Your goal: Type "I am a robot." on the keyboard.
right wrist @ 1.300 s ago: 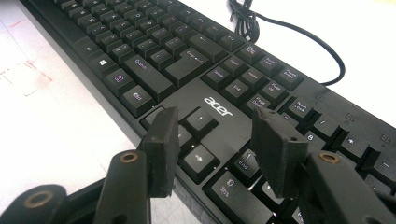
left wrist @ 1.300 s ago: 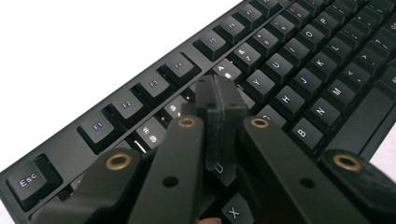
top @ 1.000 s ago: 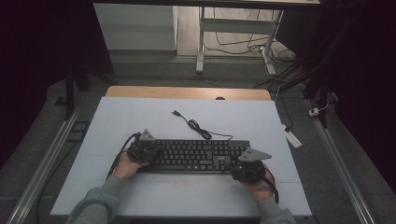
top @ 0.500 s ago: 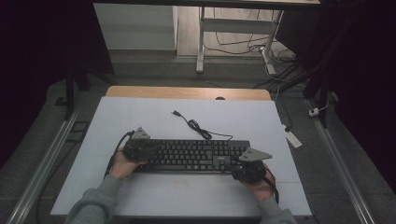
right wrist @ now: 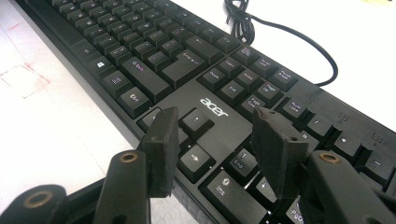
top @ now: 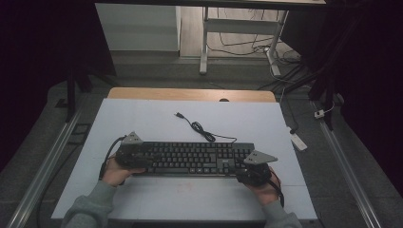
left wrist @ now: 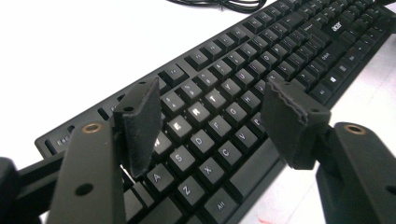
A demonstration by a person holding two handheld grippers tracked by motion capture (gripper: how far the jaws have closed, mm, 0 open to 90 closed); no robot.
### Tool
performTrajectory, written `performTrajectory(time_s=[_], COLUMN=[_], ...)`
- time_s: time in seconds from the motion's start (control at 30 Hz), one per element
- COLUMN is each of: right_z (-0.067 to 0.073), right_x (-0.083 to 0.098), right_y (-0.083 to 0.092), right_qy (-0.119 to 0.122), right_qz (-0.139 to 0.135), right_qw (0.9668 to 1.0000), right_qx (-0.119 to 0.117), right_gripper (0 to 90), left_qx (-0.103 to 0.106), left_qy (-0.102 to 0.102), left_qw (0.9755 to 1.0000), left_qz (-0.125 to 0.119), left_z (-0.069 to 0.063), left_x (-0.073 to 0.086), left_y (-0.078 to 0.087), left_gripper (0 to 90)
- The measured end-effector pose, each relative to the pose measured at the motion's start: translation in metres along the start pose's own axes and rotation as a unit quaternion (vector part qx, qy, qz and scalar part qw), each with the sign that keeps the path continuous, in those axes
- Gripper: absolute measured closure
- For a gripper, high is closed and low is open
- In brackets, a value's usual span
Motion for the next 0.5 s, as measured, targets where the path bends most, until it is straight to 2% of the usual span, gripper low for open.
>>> performTrajectory(time_s=[0.27,0.5], right_z=[0.0006,0.0023], right_x=[-0.0011,-0.0057], right_y=[0.0002,-0.0011], right_qy=[-0.002,-0.001], right_qz=[-0.003,-0.011], right_qw=[1.0,0.9999], right_qx=[-0.002,-0.005], right_gripper=[51.3,50.9], left_qx=[0.004,0.004], left_qy=[-0.007,-0.005], left_qw=[1.0,1.0], left_qz=[0.003,0.003], left_z=[-0.0021,-0.0022], left_x=[0.0007,0.0016], left_y=[0.0012,0.0022], left_gripper=[35.7,35.4])
Point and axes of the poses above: each handheld gripper's, and its own axes: y roughly backward along the jaws, x roughly out of its underside, z roughly to its left, the point moved 7 cm from there along -y, roughly forward along the jaws, and after that the axes turned 13 degrees about -z, right-handed, at the moved point
